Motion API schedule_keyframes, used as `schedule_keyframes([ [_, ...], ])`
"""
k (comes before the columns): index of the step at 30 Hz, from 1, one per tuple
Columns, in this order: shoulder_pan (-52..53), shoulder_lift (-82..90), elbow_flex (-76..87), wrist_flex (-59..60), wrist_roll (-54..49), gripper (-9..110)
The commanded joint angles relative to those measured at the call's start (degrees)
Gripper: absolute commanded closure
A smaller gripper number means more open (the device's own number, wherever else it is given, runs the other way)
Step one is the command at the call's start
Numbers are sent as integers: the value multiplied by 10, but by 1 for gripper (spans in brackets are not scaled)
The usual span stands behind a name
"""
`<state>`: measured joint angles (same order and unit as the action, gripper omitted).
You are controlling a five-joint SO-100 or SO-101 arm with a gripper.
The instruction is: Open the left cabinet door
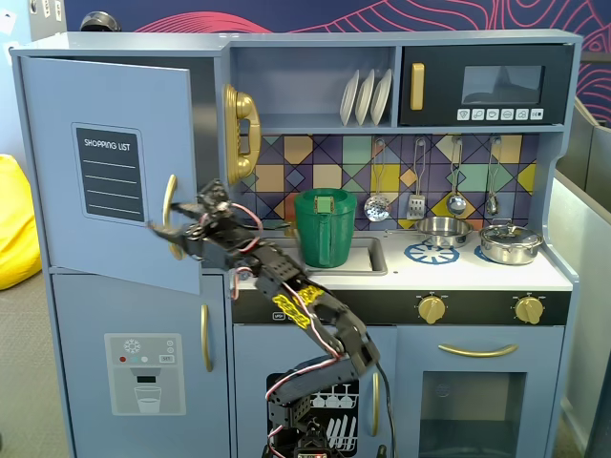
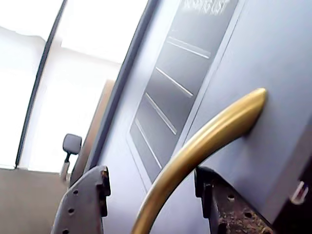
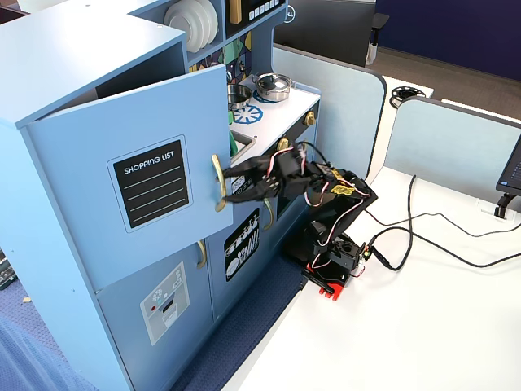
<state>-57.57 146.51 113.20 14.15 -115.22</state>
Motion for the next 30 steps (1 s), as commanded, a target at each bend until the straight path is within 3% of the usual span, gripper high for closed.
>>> schedule_keyframes([
  [1, 35, 74, 2, 24, -2, 88],
  [8, 176, 122, 3, 109, 51, 87],
  [12, 287, 88, 7, 115, 106, 85],
  [15, 307, 48, 3, 104, 120, 85],
  [30, -18, -11, 40, -32, 15, 91],
])
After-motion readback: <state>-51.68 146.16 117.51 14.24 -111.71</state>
